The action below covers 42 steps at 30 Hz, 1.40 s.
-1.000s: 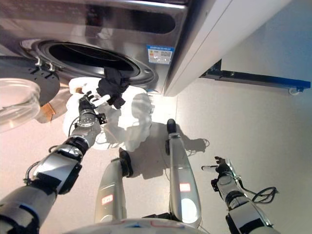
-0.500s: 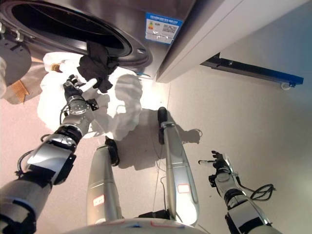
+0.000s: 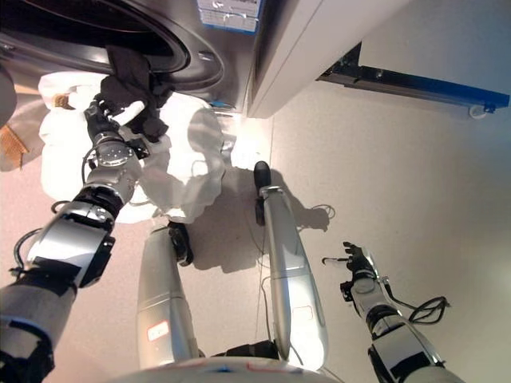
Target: Put the clothes in the basket into the washing machine.
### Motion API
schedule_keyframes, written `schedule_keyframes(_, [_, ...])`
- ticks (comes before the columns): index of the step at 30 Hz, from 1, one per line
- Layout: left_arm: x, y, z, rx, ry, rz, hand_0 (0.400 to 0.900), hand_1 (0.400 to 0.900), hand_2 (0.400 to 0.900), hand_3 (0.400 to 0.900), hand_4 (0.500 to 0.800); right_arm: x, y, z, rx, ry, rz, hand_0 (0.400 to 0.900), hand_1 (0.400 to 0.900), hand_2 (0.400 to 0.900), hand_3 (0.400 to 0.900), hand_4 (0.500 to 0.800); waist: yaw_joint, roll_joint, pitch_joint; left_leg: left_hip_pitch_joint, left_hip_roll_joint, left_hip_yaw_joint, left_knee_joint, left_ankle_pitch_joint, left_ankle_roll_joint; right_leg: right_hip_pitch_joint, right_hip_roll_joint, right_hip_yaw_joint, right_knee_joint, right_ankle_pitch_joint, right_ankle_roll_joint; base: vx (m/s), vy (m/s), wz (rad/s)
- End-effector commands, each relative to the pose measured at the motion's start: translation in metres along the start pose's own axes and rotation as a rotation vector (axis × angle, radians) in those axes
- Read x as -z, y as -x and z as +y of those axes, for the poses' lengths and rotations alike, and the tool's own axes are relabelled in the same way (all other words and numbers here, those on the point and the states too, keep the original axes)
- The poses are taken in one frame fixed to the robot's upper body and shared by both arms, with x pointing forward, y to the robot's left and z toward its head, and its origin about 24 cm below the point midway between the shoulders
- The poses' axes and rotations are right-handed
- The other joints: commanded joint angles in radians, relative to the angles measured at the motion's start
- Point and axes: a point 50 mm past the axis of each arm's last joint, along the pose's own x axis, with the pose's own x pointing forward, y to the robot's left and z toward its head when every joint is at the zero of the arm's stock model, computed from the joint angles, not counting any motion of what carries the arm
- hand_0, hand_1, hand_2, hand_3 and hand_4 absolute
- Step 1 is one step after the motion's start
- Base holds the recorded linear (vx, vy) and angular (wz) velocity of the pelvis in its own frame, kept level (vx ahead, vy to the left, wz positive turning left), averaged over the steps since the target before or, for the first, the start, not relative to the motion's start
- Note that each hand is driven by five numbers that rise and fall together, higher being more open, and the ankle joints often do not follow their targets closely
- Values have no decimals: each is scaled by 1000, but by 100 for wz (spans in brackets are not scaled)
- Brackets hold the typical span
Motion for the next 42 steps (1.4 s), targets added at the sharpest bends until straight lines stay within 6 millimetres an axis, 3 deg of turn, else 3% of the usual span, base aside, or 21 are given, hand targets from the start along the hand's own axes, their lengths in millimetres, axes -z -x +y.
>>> schedule_keyframes(1, [-22,-9,15,-42,15,-82,900,900,900,900,800,60,12,-29,85,26,183,900,900,900,900,800,-21,0,-18,-8,-35,29,34,-20,154,29,-17,43,83,-46,28,39,-6,-12])
schedule_keyframes(9, [-42,-13,17,-31,40,-117,900,900,900,900,800,70,14,-34,90,6,215,900,900,900,900,800,-32,-6,-9,-145,-28,23,188,-44,165,-35,-5,54,141,-76,15,-3,-7,-9])
schedule_keyframes(20, [-50,-16,20,-38,56,-105,900,900,900,900,800,77,17,-38,107,-16,237,900,900,900,900,800,-39,-20,6,-220,-13,5,308,-66,186,-101,3,55,226,-109,7,-6,-8,-4])
schedule_keyframes(21, [-50,-16,21,-41,59,-101,661,661,661,661,656,78,17,-38,105,-18,240,900,900,900,900,800,-41,-20,6,-220,-12,5,314,-66,188,-103,5,56,231,-111,7,10,4,-4])
schedule_keyframes(22, [-50,-17,22,-41,66,-103,586,586,586,586,612,79,18,-37,103,-19,240,900,900,900,900,800,-41,-20,6,-224,-11,5,320,-67,189,-104,6,56,234,-111,7,10,8,-3])
schedule_keyframes(23, [-51,-17,22,-37,72,-106,400,400,400,400,500,79,18,-37,101,-18,241,900,900,900,900,800,-41,-20,6,-223,-11,5,322,-65,189,-105,7,56,237,-113,7,0,0,0])
schedule_keyframes(35, [-43,-16,23,-41,84,-74,400,400,400,400,500,88,22,-35,82,15,236,900,900,900,900,800,-42,-11,6,-200,2,0,326,-29,180,-90,7,63,255,-115,18,5,1,2])
schedule_keyframes(42, [-26,-12,19,-14,117,-30,400,400,400,400,500,86,21,-36,79,20,229,900,900,900,900,800,-32,-1,5,-146,6,5,284,4,164,-31,-3,59,227,-114,20,0,12,4])
